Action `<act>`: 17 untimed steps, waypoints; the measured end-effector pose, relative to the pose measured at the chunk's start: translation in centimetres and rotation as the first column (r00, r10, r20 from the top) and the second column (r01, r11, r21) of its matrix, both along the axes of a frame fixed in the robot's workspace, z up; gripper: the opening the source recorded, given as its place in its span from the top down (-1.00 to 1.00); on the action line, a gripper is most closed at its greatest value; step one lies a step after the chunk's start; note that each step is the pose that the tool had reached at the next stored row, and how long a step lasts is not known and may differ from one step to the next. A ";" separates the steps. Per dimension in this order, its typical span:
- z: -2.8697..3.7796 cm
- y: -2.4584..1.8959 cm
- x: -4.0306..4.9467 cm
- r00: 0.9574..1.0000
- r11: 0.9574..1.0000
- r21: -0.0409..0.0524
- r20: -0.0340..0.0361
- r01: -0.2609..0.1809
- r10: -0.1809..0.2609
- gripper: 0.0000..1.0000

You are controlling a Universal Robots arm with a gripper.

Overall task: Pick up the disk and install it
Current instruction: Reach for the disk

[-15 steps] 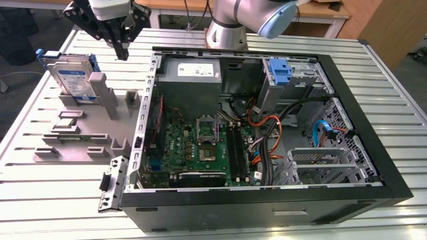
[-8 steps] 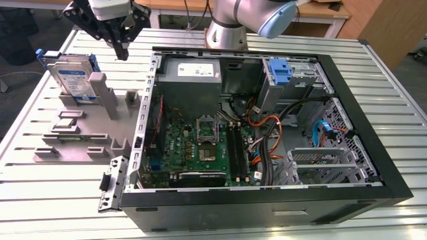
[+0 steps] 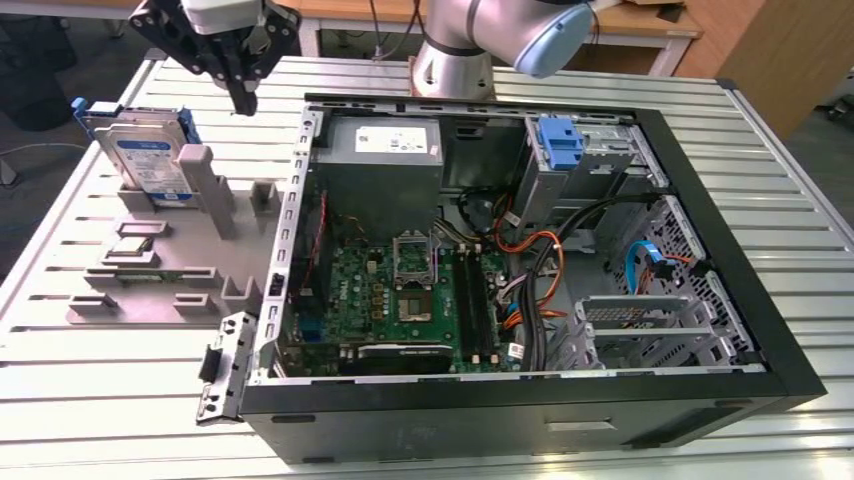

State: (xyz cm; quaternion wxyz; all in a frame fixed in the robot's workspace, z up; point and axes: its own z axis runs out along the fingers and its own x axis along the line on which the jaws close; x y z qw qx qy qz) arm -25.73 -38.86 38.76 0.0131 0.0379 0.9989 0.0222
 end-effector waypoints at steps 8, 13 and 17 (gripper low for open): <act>-0.21 1.10 -0.47 1.000 1.000 0.000 0.000 0.000 0.000 0.80; -0.38 1.79 -1.41 1.000 1.000 0.000 0.000 0.000 0.000 0.80; -0.56 2.27 -2.28 1.000 1.000 0.000 0.000 0.000 0.000 0.80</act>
